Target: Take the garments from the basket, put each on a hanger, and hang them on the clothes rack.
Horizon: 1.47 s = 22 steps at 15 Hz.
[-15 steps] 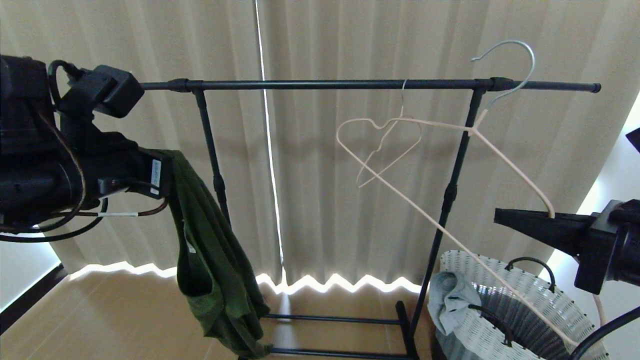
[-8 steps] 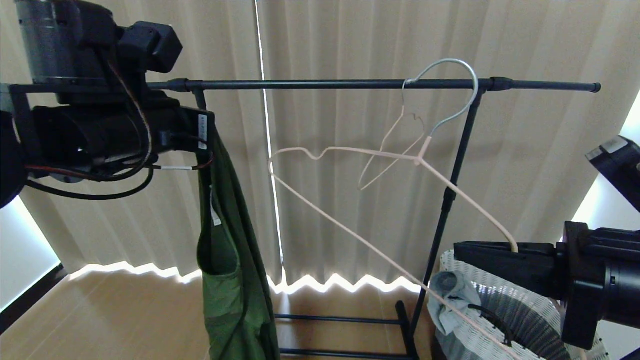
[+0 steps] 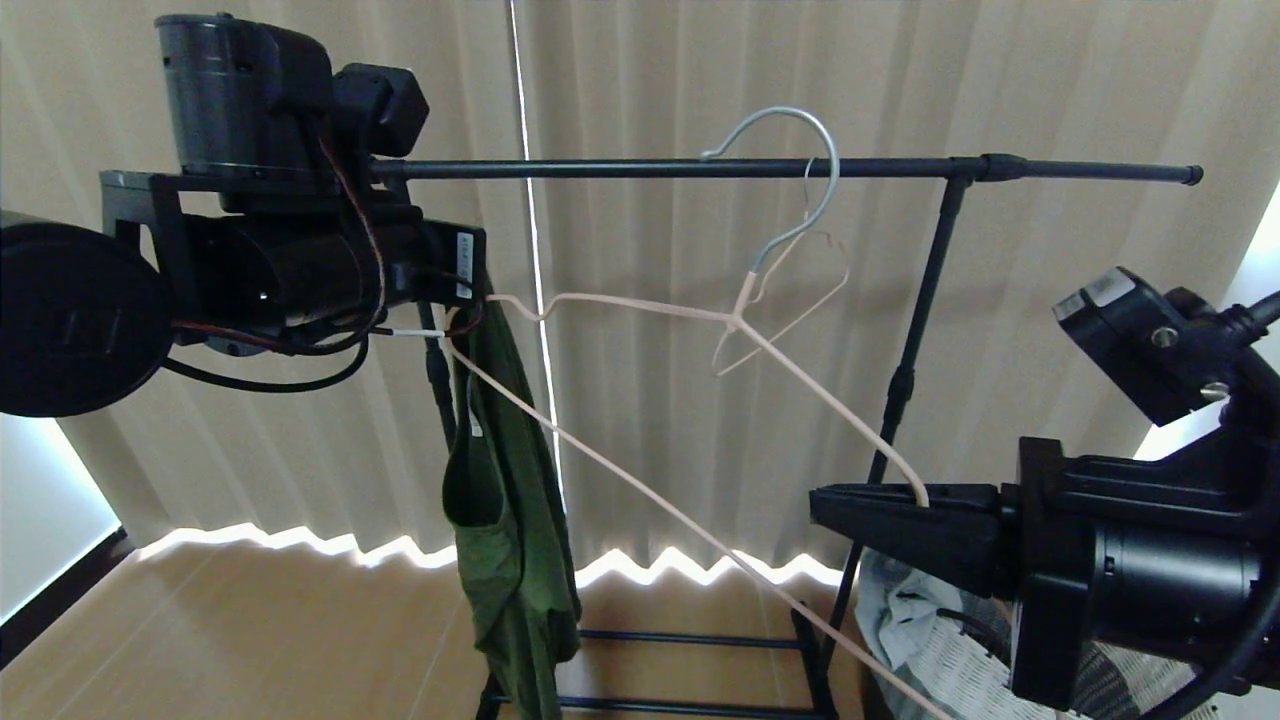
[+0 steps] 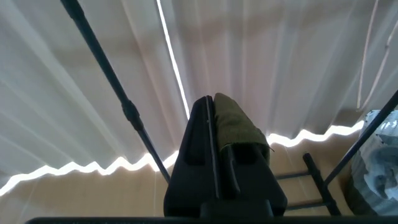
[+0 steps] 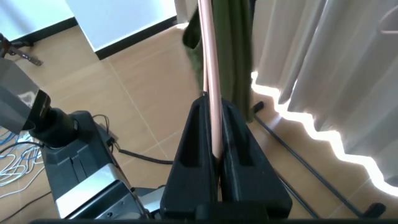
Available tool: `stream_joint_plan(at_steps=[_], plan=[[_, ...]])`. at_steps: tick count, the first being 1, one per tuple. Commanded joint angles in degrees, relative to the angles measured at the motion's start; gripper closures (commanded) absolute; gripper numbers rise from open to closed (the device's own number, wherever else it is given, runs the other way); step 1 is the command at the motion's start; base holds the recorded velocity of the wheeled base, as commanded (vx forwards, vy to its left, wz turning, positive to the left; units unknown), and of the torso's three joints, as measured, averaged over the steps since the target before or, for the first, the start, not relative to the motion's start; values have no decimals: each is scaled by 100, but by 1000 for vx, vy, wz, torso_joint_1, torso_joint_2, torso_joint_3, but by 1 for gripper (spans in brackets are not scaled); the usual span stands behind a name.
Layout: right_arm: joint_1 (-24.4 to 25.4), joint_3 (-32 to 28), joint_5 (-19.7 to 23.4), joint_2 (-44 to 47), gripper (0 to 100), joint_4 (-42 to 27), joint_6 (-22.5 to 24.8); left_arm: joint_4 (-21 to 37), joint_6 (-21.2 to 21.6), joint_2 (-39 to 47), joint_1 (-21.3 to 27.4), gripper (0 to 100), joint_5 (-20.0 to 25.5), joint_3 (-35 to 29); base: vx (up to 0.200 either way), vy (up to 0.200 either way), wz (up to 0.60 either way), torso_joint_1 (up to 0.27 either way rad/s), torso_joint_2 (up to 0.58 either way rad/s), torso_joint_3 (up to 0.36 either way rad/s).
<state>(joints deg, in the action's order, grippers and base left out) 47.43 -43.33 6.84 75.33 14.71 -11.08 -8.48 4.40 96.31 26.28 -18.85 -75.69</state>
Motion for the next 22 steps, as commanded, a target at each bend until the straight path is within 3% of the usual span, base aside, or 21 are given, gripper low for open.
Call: stream_joint_plan(at_steps=[1, 9, 19, 22], plan=[[12, -88, 2, 219, 100, 5, 1, -4, -18, 2, -9, 100, -14, 11, 0, 0, 0, 0, 0, 0], [-68, -273, -77, 334, 100, 5, -8, 22, -18, -42, -141, 100, -357, 72, 0, 0, 0, 0, 0, 0], [-243, -906, -165, 1133, 100, 172, -34, 14, -36, -279, -27, 100, -383, 362, 0, 0, 0, 0, 0, 0], [-235, -967, -227, 1467, 100, 409, -263, 14, -97, -437, 123, 100, -383, 432, 0, 0, 0, 0, 0, 0]])
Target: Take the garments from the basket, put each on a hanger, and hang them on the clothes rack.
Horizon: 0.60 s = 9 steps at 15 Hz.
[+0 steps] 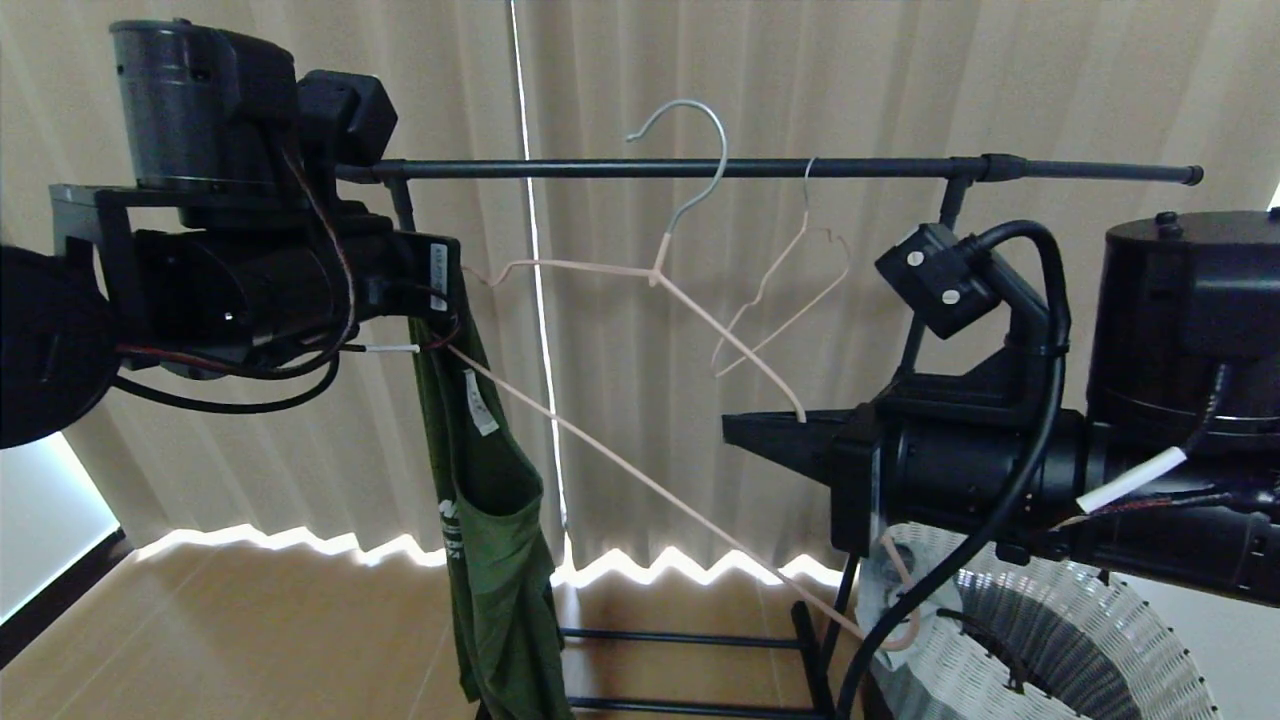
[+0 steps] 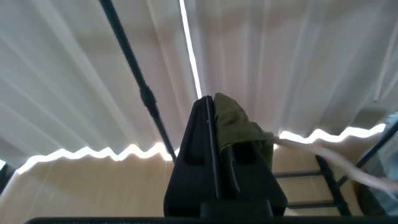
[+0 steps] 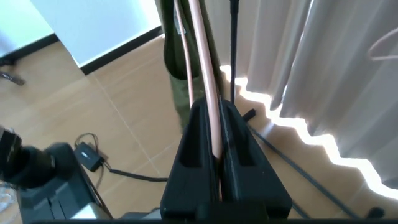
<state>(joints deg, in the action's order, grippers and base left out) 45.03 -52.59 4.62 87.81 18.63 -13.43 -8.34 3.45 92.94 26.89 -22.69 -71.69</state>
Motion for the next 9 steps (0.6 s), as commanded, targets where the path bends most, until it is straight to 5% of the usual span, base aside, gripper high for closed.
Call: stream_joint_plan(at_steps=[1, 9], plan=[[6, -102, -40, 325, 100, 27, -89, -1, -37, -180, 167, 100, 10, 85, 0, 0, 0, 0, 0, 0], [6, -304, -128, 746, 100, 317, -239, -10, -187, -487, 941, 100, 63, 393, 0, 0, 0, 0, 0, 0]])
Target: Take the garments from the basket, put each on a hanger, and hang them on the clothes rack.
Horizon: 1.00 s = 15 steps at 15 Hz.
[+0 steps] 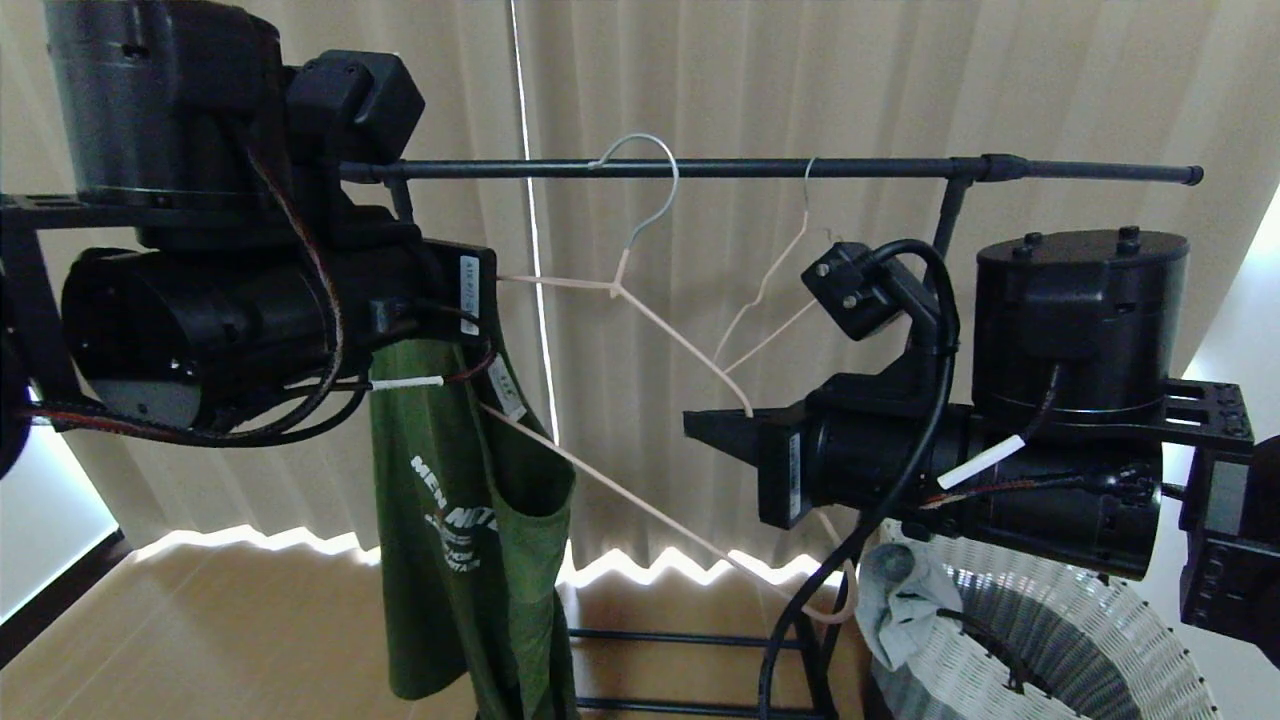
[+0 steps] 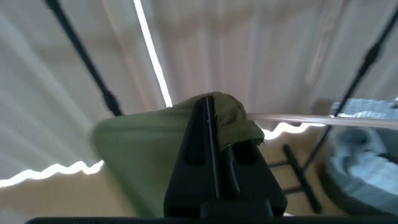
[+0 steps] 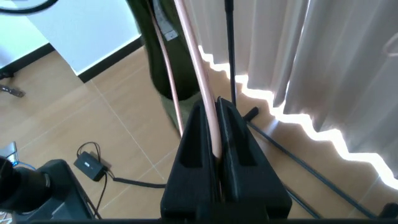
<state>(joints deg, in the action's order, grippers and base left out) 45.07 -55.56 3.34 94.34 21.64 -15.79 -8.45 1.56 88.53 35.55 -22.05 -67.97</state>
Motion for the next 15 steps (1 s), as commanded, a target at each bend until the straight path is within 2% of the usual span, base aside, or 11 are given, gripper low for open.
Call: stream_joint_plan(at_steps=[1, 3, 4, 5, 7, 10, 13, 15], plan=[[2, -42, 0, 172, 100, 95, -3, 1, -59, -29, 198, 100, 17, 21, 0, 0, 0, 0, 0, 0], [2, -77, 0, 251, 100, 95, -56, -17, -51, -20, 277, 100, 175, 12, 0, 0, 0, 0, 0, 0], [2, -95, 0, 269, 100, 104, -91, -17, -59, -37, 277, 100, 421, 21, 0, 0, 0, 0, 0, 0], [2, -95, 0, 269, 100, 104, -91, -17, -59, -37, 277, 100, 421, 21, 0, 0, 0, 0, 0, 0], [-7, -121, 0, 339, 100, 130, -170, -17, -51, -81, 277, 100, 1054, 12, 0, 0, 0, 0, 0, 0], [-112, -112, 0, 339, 100, 121, -249, -78, -51, -90, 268, 100, 1397, 12, 0, 0, 0, 0, 0, 0], [-235, -104, 0, 330, 100, 130, -311, -210, -138, -125, 260, 100, 1529, 56, 0, 0, 0, 0, 0, 0], [-367, -95, -9, 304, 100, 130, -355, -245, -121, -283, 216, 100, 1529, 338, 0, 0, 0, 0, 0, 0]])
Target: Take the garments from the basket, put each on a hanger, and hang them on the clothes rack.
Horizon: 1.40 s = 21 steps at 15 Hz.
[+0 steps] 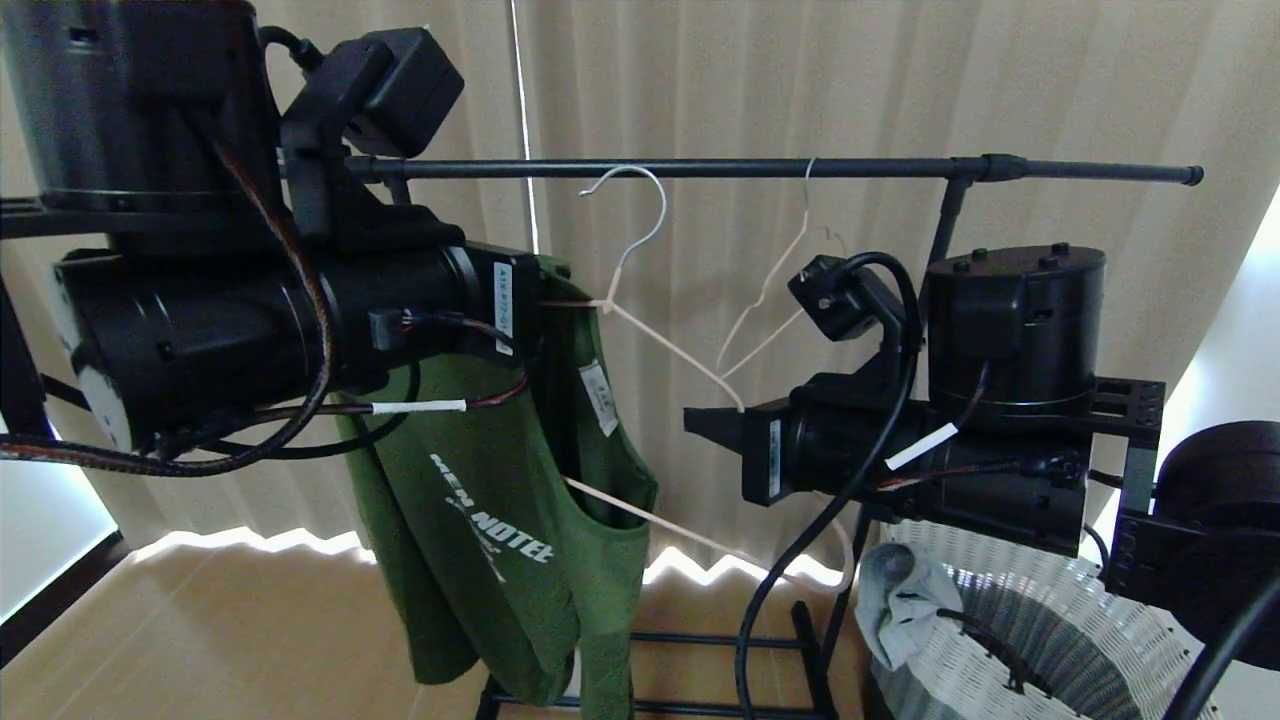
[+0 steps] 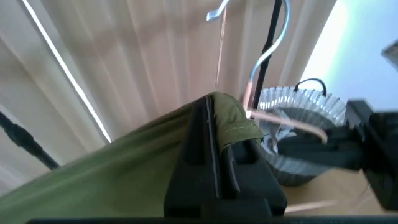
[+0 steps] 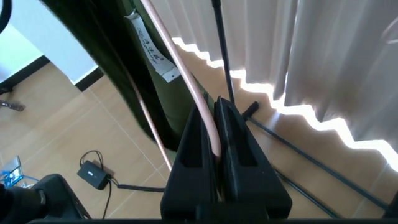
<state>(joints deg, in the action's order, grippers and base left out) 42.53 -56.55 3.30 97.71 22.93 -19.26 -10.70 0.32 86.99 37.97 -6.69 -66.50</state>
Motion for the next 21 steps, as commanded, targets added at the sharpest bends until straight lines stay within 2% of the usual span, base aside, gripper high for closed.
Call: stream_joint_plan(at_steps=[1, 3, 5, 8, 16, 17, 21], plan=[[-184, -23, 4, -41, 100, 1, -7, -63, 30, -209, -53, 100, 10, 339, 0, 0, 0, 0, 0, 0], [-237, -66, 4, -32, 100, 1, -7, -204, 118, -235, -53, 100, 10, 533, 0, 0, 0, 0, 0, 0], [-237, -251, 4, -15, 100, 1, -16, -626, 531, -165, -53, 100, 45, 840, 0, 0, 0, 0, 0, 0], [-237, -453, 4, -32, 100, 1, -16, -1039, 909, -165, -53, 100, 617, 1271, 0, 0, 0, 0, 0, 0], [-202, -488, 4, -226, 100, 10, -16, -1048, 891, -183, -53, 100, 652, 1271, 0, 0, 0, 0, 0, 0], [-202, -480, 4, -243, 100, 10, -16, -1048, 891, -191, -53, 0, 652, 1253, 0, 0, 0, 0, 0, 0], [-202, -444, -14, -331, 100, 1, -7, -1136, 918, -446, -53, 0, 669, 1271, 0, 0, 0, 0, 0, 0]])
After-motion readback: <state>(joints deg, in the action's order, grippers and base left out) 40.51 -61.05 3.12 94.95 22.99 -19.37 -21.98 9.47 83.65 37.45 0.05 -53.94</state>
